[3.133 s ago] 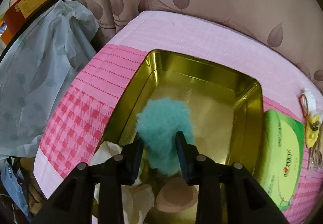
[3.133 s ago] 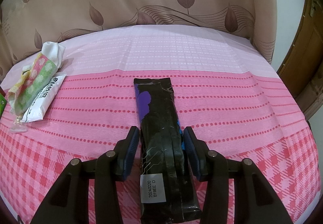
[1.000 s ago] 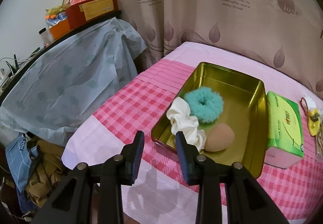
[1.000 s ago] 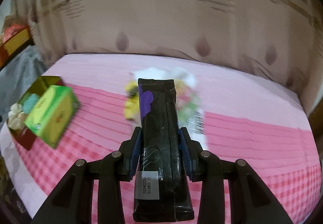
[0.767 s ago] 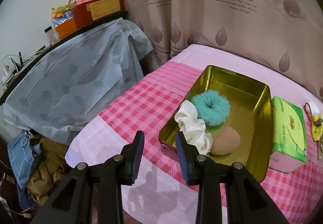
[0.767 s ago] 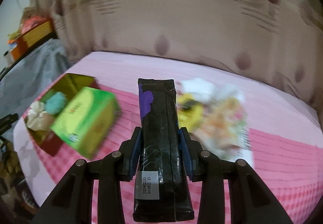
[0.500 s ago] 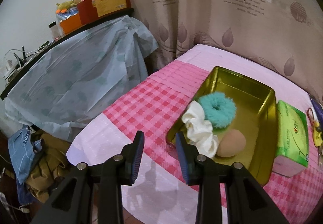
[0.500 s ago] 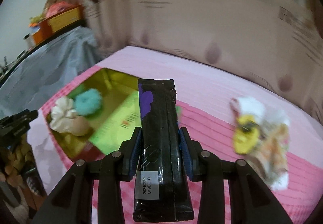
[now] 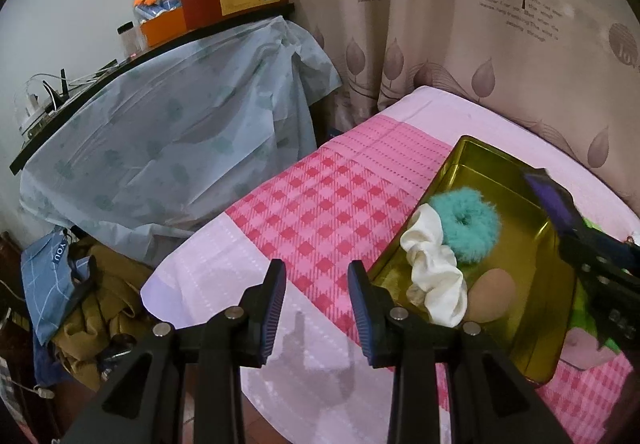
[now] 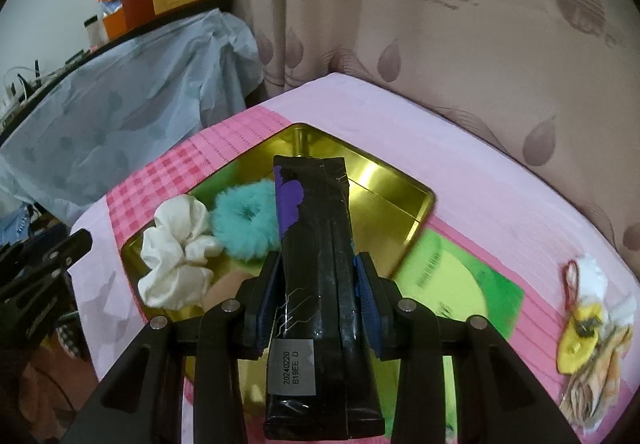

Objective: Organize soft objects
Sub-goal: 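Carry the black packaged tube with the right gripper over the gold tray, then lower the black tube into the tray and open the right gripper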

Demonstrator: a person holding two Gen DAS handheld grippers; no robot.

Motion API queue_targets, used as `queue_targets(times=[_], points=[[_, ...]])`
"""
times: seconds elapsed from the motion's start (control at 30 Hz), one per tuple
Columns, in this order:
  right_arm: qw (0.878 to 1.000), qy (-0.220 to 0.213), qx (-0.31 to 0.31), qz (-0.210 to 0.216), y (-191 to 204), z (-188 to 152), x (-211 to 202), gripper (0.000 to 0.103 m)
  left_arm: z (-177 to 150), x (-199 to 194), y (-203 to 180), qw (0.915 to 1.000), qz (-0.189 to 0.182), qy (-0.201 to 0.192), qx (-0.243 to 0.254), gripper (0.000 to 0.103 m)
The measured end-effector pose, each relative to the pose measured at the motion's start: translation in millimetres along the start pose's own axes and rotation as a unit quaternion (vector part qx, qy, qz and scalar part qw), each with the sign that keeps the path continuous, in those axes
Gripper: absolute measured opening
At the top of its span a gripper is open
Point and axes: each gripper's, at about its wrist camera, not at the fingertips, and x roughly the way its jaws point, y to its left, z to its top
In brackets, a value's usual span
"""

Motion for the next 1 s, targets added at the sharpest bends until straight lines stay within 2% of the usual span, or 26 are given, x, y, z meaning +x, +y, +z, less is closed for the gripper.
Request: queue_targets(times=[0.23,0.57,0.7,0.77,1.0], points=[[1.0,0.018,-0.02,0.003,19,11,26,0.034,2,1,3,1.0,0.001,-0.001,-0.007,0.033],[0.999,0.043,-0.027,0.018,30,2,50,0.038,3,1,5,0.9999,-0.005,-0.002,-0.009,0.033],[0.998,0.039,-0.028,0.027,32,1,49,0.038,2,0,5,0.9999,-0.008,0.0,-0.009,0.033],[0.999,0.034,-0.025,0.03,32,1,46,0.045,3,0,4,0.9999,-0.009,0.0,-0.01,0.033],[0.999,0.013,-0.021,0.046,30,1,23,0.052,3,-2,0,0.9999,-0.011,-0.007,-0.005,0.033]])
